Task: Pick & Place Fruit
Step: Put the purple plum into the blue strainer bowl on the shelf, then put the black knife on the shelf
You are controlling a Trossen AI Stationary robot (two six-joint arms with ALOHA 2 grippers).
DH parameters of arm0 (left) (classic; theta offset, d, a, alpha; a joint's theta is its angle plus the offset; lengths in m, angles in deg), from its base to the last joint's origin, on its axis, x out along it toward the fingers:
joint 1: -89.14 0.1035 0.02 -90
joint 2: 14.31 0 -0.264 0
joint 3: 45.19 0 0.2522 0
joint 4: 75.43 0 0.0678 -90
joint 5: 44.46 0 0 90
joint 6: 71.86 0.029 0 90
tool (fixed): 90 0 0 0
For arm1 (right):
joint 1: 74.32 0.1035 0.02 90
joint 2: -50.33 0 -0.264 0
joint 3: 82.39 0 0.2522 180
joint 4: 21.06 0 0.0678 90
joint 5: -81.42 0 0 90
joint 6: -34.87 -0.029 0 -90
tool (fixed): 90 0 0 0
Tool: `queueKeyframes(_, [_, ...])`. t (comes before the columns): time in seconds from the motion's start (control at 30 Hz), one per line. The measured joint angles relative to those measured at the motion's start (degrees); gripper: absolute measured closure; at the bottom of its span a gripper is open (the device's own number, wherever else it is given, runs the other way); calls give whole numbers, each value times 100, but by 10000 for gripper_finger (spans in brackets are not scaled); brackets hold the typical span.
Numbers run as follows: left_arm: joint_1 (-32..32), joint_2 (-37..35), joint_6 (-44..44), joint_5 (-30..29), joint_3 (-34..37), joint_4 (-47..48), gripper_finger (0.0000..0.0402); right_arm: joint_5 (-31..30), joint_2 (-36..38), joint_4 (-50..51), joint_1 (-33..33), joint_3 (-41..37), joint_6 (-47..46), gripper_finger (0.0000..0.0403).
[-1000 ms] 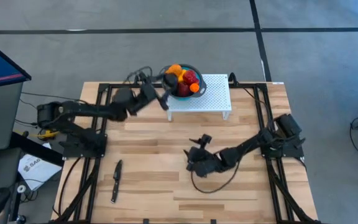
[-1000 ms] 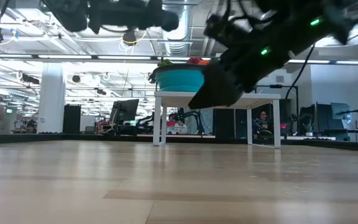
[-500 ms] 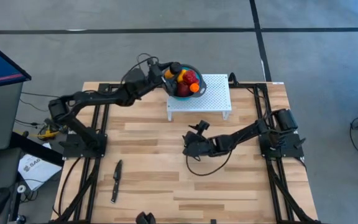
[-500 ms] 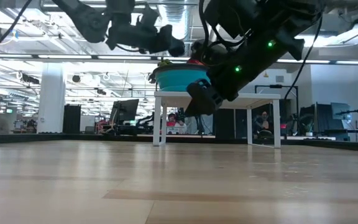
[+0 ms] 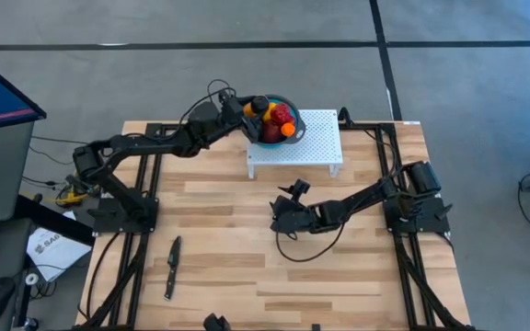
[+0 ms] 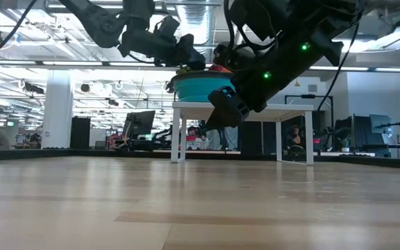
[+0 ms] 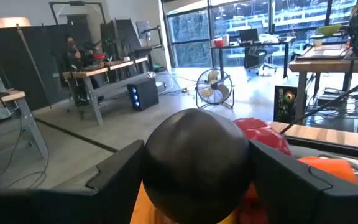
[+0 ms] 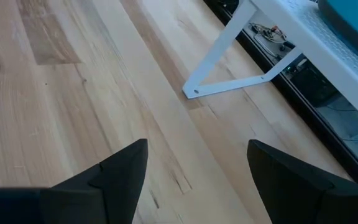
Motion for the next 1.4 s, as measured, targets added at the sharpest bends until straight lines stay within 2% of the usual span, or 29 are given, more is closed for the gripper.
queueKeyframes(0.17, [0,0,-7,187,0,2,132,34,0,-10,2,0,0,132])
queueKeyframes(0.53, [-9,0,-170,189,0,159,72,133,0,-10,2,0,0,132])
queueKeyframes(0.77, [-58,-311,-209,221,0,160,55,133,0,-98,0,0,-2,132])
queueKeyframes(0.9, [-291,-574,-119,489,0,200,56,131,0,-282,0,2,0,132])
queueKeyframes(1.13, [-984,-908,494,530,0,373,68,133,0,-316,111,2,-2,132])
queueKeyframes(1.3, [-1566,-1133,971,343,2,1373,78,131,0,-260,223,2,-2,132])
queueKeyframes(1.4, [-2079,-1394,1332,-425,2,2514,85,125,0,-183,311,2,-91,132])
